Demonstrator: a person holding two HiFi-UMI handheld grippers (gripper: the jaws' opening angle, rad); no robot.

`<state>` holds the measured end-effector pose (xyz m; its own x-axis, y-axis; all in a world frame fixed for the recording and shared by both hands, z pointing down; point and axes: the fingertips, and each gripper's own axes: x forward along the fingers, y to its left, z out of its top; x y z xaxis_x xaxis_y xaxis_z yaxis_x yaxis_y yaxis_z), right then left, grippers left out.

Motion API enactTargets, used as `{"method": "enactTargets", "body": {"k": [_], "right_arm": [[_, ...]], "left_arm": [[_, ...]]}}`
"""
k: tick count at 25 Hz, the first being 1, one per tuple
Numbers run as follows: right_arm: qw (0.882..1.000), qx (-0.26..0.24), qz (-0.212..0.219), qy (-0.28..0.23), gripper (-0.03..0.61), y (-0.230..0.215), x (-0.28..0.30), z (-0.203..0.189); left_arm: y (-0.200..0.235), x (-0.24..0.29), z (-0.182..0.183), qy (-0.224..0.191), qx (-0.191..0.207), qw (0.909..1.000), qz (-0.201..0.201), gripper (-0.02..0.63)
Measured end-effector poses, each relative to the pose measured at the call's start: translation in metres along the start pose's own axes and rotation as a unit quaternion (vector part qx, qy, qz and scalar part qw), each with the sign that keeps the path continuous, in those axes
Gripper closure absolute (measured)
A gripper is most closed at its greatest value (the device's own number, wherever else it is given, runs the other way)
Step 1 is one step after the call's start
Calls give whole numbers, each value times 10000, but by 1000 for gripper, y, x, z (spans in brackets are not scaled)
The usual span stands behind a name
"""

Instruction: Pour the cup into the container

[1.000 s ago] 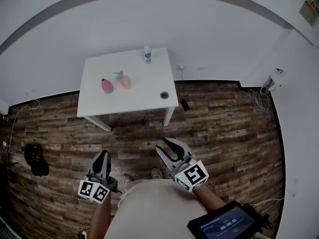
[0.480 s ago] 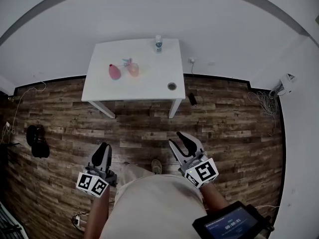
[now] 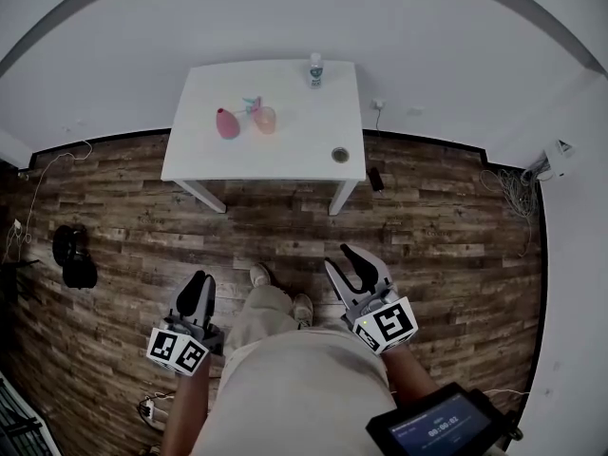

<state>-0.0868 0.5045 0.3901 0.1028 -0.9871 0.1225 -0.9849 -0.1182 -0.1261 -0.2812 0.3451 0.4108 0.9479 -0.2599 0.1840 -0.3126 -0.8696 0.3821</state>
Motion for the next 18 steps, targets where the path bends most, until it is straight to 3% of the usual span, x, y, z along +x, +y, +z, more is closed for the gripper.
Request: {"method": "enactTargets", "body": {"k": [18], "right_arm": [[9989, -239, -399, 105, 436, -27, 133, 43]], "left_arm": [[101, 104, 66, 209, 75, 9981, -569, 540]]}}
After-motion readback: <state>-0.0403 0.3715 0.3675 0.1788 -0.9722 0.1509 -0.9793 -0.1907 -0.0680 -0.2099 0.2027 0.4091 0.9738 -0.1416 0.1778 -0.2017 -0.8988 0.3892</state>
